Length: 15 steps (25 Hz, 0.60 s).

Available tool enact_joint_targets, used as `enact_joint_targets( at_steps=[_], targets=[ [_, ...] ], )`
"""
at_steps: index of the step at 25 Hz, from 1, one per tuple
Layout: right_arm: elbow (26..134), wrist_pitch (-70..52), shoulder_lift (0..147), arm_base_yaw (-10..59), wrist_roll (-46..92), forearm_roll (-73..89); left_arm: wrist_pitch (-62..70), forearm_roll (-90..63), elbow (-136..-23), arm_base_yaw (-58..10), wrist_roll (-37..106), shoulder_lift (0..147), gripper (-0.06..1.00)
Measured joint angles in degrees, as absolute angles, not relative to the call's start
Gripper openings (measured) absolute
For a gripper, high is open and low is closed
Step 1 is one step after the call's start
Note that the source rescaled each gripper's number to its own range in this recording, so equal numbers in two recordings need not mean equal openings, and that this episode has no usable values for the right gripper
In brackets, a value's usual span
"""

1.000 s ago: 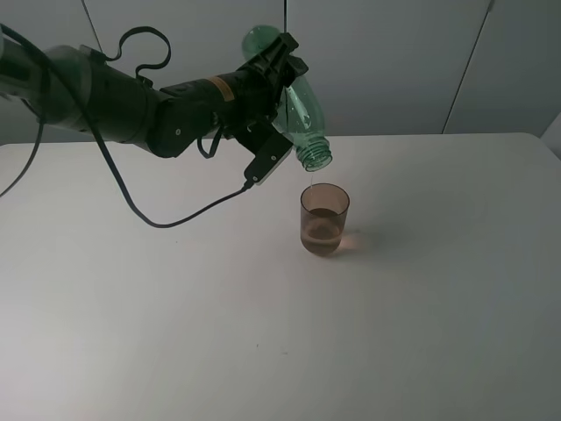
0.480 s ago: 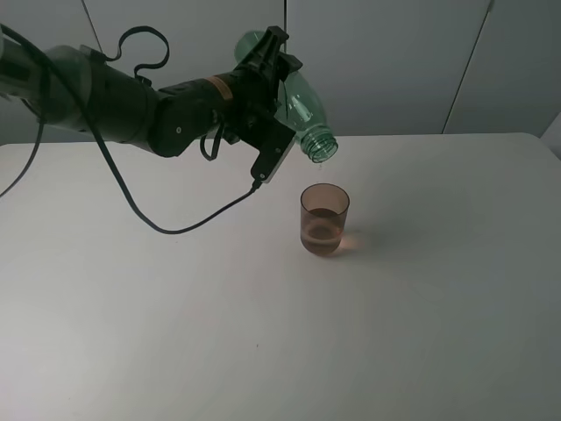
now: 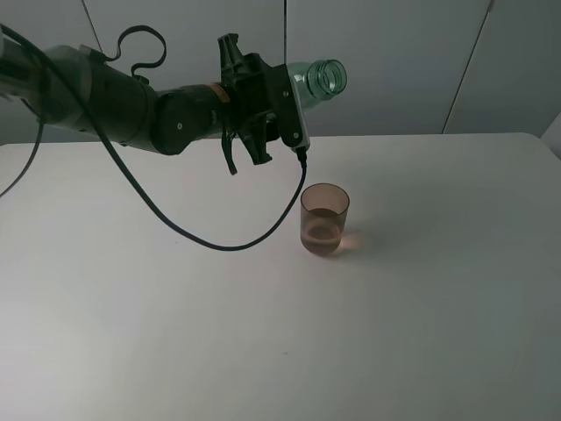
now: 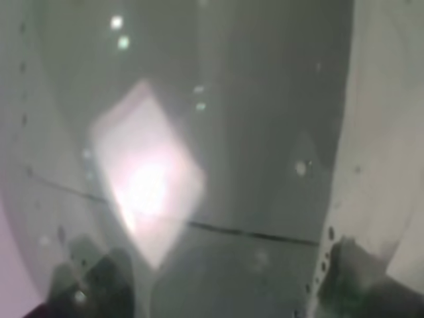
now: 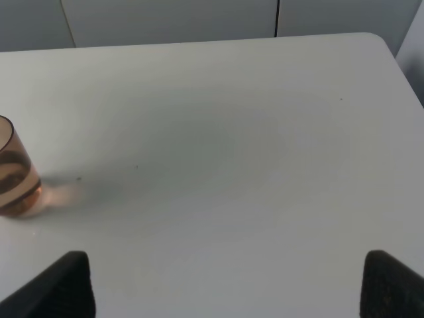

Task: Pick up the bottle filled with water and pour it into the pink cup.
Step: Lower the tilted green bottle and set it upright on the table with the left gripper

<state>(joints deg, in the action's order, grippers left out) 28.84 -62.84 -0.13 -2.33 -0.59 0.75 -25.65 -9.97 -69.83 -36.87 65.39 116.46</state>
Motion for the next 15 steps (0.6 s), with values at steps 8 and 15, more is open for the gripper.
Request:
enact_joint_targets(
  at_steps=[8, 15],
  targets=[
    [28.84, -62.84, -0.13, -2.33, -0.59, 0.75, -19.68, 9.65, -69.85, -30.82, 15.28, 116.46, 0.00],
    [28.84, -62.84, -0.13, -2.33, -0.59, 0.75, -26.71, 20.85, -69.95, -25.13, -5.93, 119.55, 0.00]
  ],
)
